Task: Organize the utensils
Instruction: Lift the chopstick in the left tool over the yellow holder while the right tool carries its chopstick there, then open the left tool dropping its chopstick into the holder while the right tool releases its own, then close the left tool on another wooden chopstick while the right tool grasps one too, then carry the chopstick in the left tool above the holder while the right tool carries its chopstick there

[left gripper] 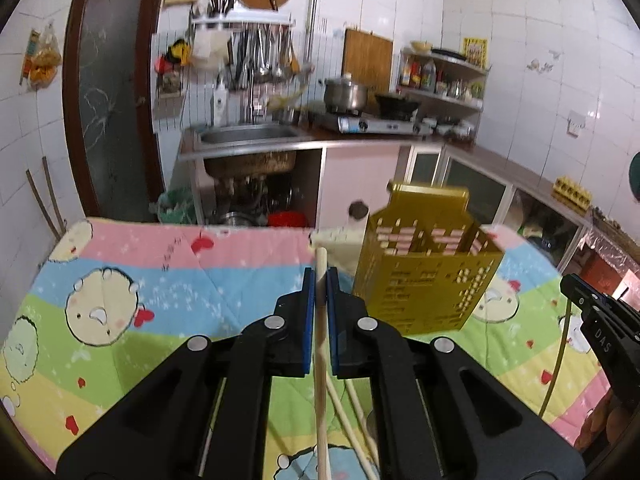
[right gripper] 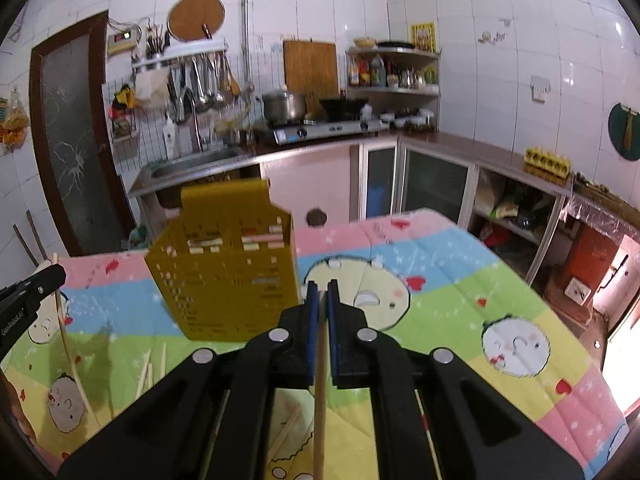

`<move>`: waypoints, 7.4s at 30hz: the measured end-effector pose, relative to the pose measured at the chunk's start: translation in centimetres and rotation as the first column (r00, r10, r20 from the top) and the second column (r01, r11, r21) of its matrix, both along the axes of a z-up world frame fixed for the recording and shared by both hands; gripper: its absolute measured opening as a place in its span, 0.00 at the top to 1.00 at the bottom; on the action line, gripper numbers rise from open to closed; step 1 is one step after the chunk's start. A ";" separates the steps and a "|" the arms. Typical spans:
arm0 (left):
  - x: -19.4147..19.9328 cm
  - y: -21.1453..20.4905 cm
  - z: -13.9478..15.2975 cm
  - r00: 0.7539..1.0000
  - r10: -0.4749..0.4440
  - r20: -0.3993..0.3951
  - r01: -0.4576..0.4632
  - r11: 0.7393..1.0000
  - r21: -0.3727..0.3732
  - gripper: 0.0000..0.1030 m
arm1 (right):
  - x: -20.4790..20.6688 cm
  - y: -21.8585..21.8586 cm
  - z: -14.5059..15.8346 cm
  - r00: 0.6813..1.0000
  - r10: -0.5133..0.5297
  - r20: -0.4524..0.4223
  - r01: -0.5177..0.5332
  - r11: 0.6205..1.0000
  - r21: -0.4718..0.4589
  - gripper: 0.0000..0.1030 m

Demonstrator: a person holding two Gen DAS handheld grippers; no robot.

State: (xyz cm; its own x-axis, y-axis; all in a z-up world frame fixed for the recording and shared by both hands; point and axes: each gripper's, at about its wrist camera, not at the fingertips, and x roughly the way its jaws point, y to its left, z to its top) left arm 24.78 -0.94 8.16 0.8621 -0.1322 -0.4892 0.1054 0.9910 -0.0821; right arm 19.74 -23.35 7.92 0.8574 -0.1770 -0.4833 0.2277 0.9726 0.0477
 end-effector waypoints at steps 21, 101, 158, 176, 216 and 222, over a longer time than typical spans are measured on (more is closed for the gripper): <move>-0.2 -1.5 4.7 0.987 -0.038 0.157 0.043 0.999 -0.028 0.96 | 0.8 -0.4 5.1 0.980 0.038 0.193 -0.028 0.998 -0.050 0.95; 4.5 2.8 -6.6 0.983 0.061 -0.174 -0.051 0.997 0.064 0.05 | 2.7 -1.0 -9.4 0.966 -0.003 -0.260 0.020 0.998 0.061 0.43; 7.6 -1.5 -13.8 0.917 -0.024 -0.397 0.064 0.994 0.088 0.80 | 5.0 1.8 -13.4 0.913 0.004 -0.409 0.067 0.985 0.161 0.93; 5.6 -0.7 -9.6 0.965 -0.022 -0.260 0.032 0.999 0.036 0.95 | 4.3 0.2 -8.4 0.965 0.003 -0.262 0.036 0.989 0.143 0.94; -0.3 -0.8 2.5 0.985 -0.026 0.173 0.033 0.999 -0.036 0.97 | 0.1 -0.1 5.6 0.990 0.066 0.126 -0.059 0.997 -0.059 0.95; -0.1 -0.9 2.8 0.984 -0.028 0.176 0.036 0.999 -0.040 0.97 | 1.0 -0.7 4.4 0.993 0.063 0.100 -0.059 0.997 -0.042 0.95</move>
State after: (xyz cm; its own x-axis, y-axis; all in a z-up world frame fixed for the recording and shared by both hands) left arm 24.72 -1.88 10.94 0.9291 -0.1783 -0.3241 0.1533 0.9830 -0.1014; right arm 20.69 -24.04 12.36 0.9114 -0.1399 -0.3871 0.1640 0.9860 0.0296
